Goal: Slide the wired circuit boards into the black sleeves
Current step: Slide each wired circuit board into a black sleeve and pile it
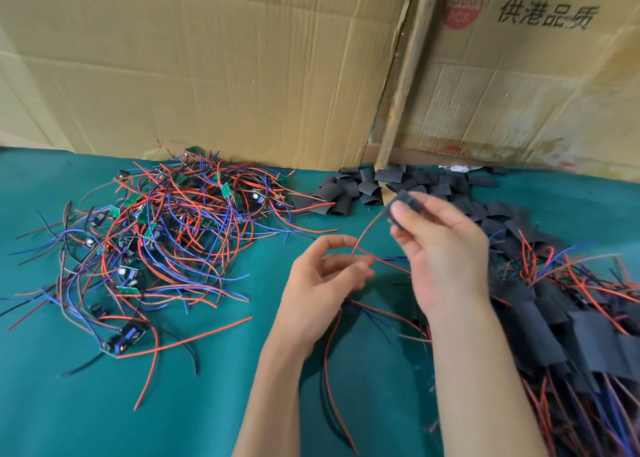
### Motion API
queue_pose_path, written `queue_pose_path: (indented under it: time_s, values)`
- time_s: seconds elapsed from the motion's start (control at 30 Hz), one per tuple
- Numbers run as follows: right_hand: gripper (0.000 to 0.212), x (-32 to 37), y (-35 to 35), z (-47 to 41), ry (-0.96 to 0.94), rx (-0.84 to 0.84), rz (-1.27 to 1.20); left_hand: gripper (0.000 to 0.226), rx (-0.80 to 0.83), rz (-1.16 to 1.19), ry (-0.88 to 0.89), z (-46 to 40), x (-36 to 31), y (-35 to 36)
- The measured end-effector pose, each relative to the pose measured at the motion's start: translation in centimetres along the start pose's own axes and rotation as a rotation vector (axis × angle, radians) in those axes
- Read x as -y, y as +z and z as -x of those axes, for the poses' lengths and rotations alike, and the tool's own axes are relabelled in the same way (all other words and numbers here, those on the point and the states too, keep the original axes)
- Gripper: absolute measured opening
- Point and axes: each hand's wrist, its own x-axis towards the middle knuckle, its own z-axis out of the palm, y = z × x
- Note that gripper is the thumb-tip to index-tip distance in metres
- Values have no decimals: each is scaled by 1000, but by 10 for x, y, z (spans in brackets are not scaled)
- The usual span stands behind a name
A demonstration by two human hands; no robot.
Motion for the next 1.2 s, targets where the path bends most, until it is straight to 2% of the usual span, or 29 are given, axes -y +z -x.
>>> queue_pose_path:
  time_s: [0.1, 0.2, 0.33, 0.47, 0.73, 0.83, 0.93, 1.0, 1.1, 1.2]
  values:
    - [20, 8, -3, -3, -32, -23, -19, 23, 54, -63, 15, 0, 2, -3]
    - [18, 4, -3, 2, 36, -67, 18, 23, 17, -86, 26, -1, 3, 0]
    - [13, 9, -9, -3, 23, -193, -95, 21, -6, -51, 24, -3, 5, 0]
    - [18, 6, -13, -2, 80, -178, -88, 22, -19, -62, 44, -3, 7, 1]
    - [36, -2, -12, -5, 109, -259, -51, 23, -37, -64, 66, -4, 8, 1]
    - [35, -2, -10, -5, 129, -241, -68, 23, -35, -65, 71, -4, 8, -1]
    - [21, 1, -7, -4, 154, -162, -64, 22, -27, -70, 78, -3, 6, 0]
    - [14, -1, -5, -1, 179, -72, 14, 21, -22, -69, 78, -3, 5, 1]
    - [17, -5, -2, 5, 233, 74, 151, 20, -31, -68, 91, -3, 5, 0]
    - [19, -6, -2, 6, 221, 137, 273, 12, -66, -43, 94, -3, 5, 0]
